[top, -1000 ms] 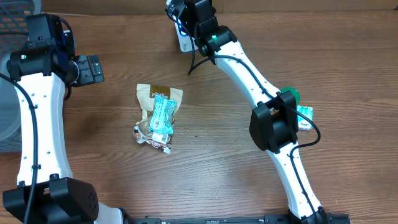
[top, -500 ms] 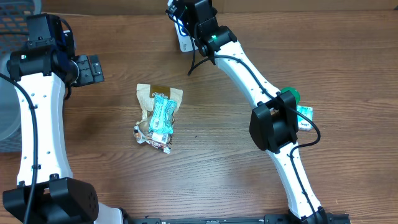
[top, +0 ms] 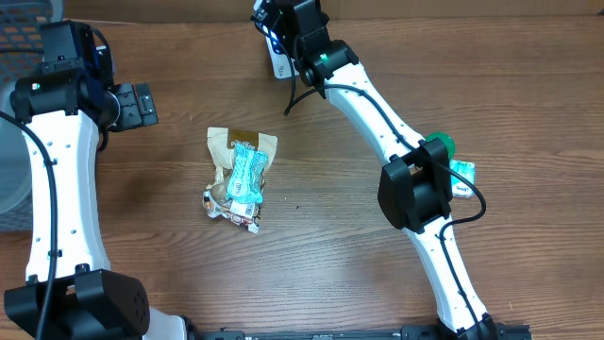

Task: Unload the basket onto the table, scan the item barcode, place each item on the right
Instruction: 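Hold the yellow bottle against the scanner window, then move the yellow bottle right and lower it beside the jar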

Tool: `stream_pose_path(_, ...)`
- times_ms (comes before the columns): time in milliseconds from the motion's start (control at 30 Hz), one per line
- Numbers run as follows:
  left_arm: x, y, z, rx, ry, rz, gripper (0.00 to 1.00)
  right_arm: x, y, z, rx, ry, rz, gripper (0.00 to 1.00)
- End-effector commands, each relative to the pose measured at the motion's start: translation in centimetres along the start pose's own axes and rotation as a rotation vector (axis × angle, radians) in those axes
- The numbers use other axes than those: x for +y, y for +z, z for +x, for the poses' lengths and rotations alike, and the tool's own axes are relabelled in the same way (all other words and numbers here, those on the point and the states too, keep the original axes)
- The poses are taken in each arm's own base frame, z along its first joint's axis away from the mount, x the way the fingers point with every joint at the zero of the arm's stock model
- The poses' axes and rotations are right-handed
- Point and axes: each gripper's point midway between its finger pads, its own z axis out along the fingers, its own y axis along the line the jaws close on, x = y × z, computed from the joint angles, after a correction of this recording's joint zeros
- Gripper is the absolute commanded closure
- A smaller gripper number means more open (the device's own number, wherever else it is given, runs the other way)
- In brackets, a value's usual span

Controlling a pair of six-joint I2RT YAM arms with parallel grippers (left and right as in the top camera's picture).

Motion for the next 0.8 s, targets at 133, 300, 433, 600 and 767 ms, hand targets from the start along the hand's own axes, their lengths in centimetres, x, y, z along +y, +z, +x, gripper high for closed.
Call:
stream_pose_path(133,0.0,-1.0,-0.6,-0.033,0.020,-0.002,0.00,-4.3,-2.5,-2.2,-0.017,0.100,0.164,0.96)
stream_pose_path(300,0.0,-1.0,-0.6,-0.032,0.020,-0.002,0.00,-8.0,-6.7,-4.4,-0.065,0.265,0.214,0.96)
stream_pose_path(433,0.1,-1.0,-0.6,-0.033,0.020,-0.002,0.00,-10.3,-10.7,-4.8,-0.062,0.392,0.202,0.96)
stream_pose_path(600,0.0,-1.0,-0.6,-0.032,0.020,-0.002,0.00,-12.6,-15.4,-2.2,0.027,0.566,0.174,0.96)
stream_pose_path(767,0.0,-1.0,-0.6,-0.032,0.020,-0.002,0.00,-14.9,-19.5,3.6,0.191,0.782,0.180,0.96)
